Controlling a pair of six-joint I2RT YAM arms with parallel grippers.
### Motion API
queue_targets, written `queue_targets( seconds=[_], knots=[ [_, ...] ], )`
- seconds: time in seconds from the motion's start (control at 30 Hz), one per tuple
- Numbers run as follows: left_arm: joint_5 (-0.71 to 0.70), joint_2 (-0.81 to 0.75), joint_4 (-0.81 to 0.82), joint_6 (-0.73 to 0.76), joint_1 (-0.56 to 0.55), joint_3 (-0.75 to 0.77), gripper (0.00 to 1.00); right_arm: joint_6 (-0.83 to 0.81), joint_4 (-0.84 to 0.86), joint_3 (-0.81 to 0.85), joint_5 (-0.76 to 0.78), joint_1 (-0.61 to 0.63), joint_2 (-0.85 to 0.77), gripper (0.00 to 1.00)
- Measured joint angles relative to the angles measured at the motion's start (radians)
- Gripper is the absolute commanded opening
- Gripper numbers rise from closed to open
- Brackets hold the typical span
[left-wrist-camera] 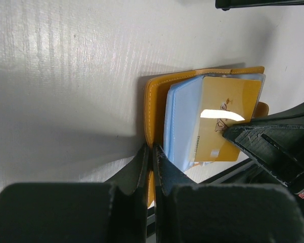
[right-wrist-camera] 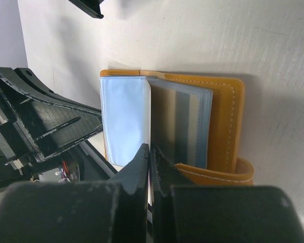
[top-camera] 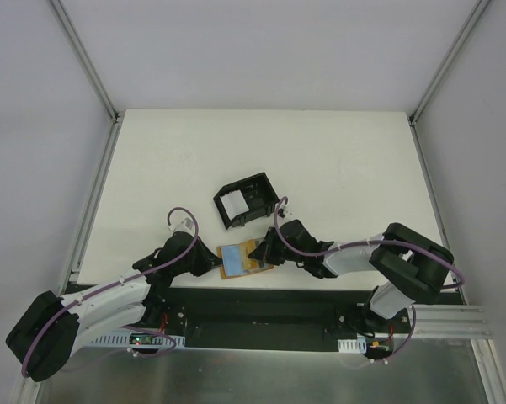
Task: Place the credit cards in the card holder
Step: Insert the credit card into the card holder.
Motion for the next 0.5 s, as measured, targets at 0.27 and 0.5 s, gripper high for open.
queue_targets(
  seconds=[0.27, 0.5],
  knots=[
    [0.000, 0.000, 0.002, -0.001, 0.000, 0.000, 0.00, 0.009, 0.027, -0.027, -0.003, 0.002, -0.006, 0.00],
    [0.000, 0.000, 0.003, 0.000, 0.000, 0.000, 0.00, 0.012, 0.034, -0.027, -0.011, 0.002, -0.003, 0.00]
  ],
)
